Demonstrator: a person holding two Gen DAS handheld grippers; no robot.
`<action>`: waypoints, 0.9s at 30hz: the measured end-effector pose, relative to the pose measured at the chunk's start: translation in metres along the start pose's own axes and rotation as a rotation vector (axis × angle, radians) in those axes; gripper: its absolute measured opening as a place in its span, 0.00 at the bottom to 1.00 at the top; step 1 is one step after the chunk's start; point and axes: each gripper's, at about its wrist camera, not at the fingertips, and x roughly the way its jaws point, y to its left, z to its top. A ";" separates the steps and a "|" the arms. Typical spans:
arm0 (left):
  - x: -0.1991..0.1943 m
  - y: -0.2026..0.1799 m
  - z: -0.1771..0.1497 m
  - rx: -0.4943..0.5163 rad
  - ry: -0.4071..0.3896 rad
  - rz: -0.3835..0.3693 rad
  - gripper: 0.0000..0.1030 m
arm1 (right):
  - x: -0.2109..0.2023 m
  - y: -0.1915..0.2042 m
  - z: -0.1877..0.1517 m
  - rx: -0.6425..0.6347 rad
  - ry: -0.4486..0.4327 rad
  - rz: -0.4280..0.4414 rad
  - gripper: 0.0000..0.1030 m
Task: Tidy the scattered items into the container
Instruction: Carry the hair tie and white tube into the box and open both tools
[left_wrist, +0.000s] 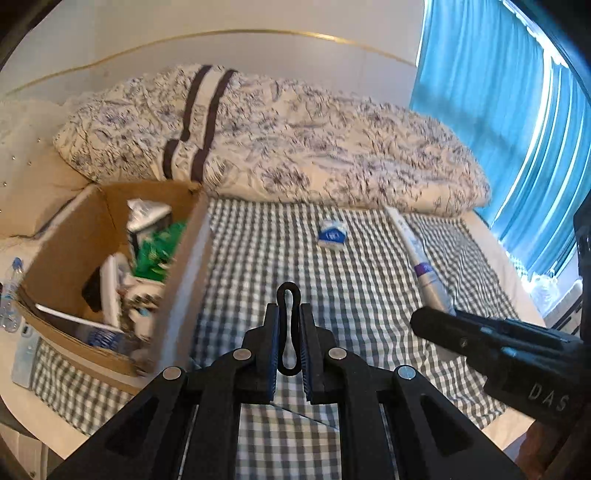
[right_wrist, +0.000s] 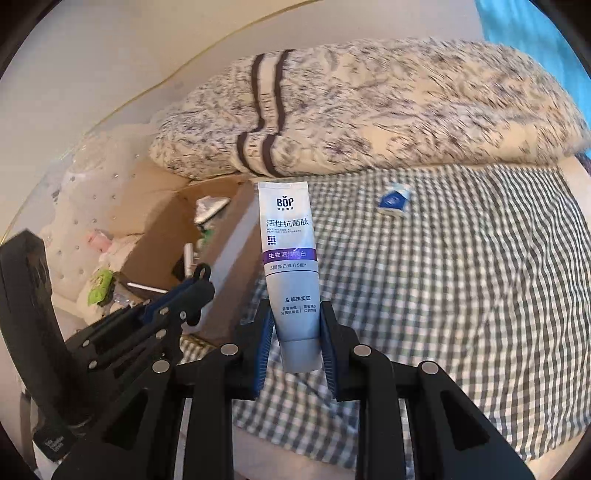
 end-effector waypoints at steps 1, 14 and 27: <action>-0.005 0.007 0.005 -0.012 -0.011 0.006 0.10 | 0.000 0.007 0.003 -0.008 -0.004 0.001 0.23; -0.018 0.141 0.062 -0.142 -0.071 0.142 0.10 | 0.069 0.134 0.061 -0.156 0.022 0.114 0.23; 0.061 0.220 0.038 -0.282 0.061 0.242 0.90 | 0.177 0.149 0.076 -0.142 0.136 0.055 0.46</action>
